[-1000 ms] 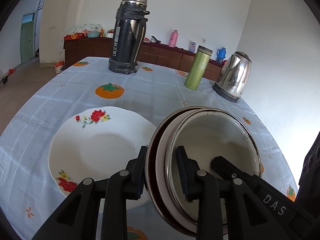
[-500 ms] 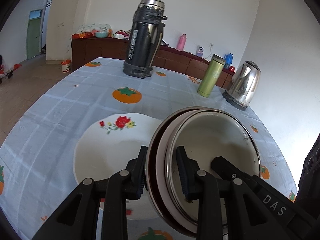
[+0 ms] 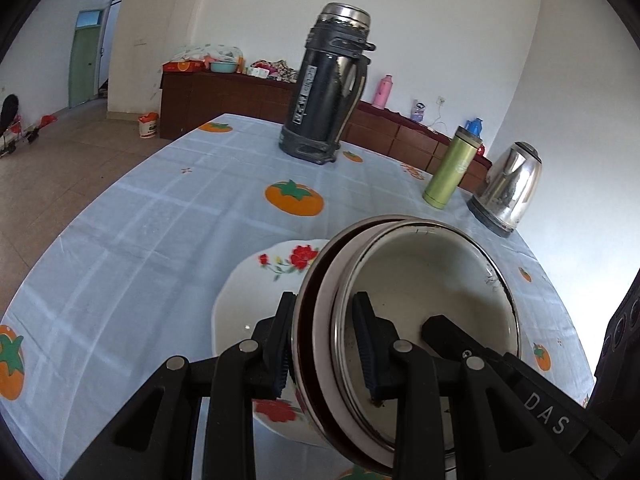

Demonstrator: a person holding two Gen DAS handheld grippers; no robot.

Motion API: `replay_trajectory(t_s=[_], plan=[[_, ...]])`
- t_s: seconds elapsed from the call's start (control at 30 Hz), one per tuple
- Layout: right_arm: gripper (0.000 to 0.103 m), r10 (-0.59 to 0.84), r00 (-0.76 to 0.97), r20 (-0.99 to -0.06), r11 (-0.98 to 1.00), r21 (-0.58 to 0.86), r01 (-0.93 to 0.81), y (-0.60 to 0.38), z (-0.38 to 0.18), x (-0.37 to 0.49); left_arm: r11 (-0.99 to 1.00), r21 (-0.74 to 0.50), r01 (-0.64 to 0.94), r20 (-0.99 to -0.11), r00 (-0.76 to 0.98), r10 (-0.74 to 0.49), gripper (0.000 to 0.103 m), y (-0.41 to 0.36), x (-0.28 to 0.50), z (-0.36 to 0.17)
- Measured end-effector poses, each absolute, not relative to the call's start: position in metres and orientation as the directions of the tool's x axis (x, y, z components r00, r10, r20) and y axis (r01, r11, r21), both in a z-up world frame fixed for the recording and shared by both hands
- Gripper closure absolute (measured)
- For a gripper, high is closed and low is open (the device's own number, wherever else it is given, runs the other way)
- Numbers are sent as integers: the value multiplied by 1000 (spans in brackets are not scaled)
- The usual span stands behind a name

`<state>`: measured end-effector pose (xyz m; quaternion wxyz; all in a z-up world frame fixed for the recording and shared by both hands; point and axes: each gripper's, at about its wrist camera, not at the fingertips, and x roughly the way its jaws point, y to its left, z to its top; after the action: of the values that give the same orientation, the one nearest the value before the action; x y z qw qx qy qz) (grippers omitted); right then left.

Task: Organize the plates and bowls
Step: 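Carry the bowl stack over the stacked red-flower plates with the right gripper, then lower the bowl stack onto the center of the red-flower plates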

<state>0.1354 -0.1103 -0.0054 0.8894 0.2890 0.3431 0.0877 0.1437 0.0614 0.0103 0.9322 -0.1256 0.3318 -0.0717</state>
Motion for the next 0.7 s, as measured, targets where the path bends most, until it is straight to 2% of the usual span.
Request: replay_trajectory(t_s=[0.7], plan=[[72, 377, 708, -597, 810, 583, 59, -94, -16, 152, 960, -280, 0, -634, 751, -185, 72, 78, 154, 0]])
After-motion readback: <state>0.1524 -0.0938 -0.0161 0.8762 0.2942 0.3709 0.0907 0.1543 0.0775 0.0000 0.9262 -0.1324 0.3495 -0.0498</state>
